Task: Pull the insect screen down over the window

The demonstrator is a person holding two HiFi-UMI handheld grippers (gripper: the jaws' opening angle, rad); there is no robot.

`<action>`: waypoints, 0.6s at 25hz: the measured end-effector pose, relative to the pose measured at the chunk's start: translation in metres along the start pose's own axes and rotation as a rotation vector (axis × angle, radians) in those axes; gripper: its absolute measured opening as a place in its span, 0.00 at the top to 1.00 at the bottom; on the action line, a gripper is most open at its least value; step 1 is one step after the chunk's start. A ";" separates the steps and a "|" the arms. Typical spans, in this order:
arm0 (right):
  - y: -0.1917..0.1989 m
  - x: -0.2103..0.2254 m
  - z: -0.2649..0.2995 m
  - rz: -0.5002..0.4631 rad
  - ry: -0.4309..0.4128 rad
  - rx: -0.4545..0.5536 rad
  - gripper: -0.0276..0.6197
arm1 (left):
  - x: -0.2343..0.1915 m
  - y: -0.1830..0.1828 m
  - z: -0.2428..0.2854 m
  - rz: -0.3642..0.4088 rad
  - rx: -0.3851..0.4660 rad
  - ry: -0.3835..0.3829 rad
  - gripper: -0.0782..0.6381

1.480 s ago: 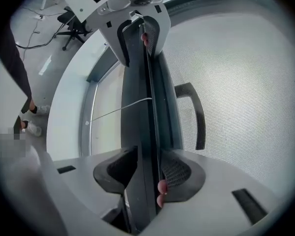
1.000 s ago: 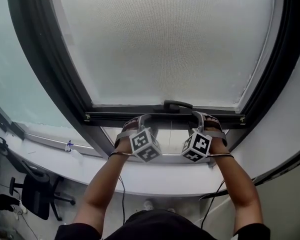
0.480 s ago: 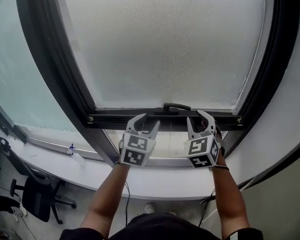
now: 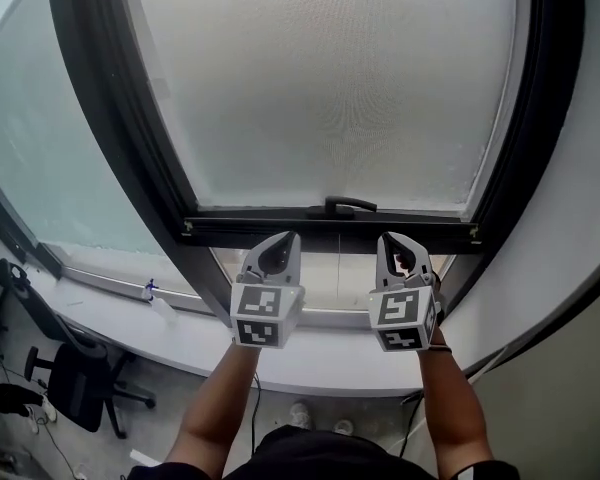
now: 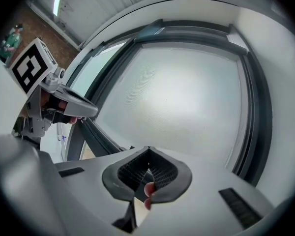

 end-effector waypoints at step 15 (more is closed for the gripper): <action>0.009 -0.032 -0.083 0.248 0.055 -0.030 0.95 | 0.015 0.061 -0.090 -0.178 -0.028 -0.063 0.89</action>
Point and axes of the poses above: the fingertips, and each gripper's own axes: z forward along the fingers, x to its right, y out of its underside, the point moved 3 cm from there along -z, backward along the fingers, and after that the axes turned 10 degrees about y, right-handed, at the moved point
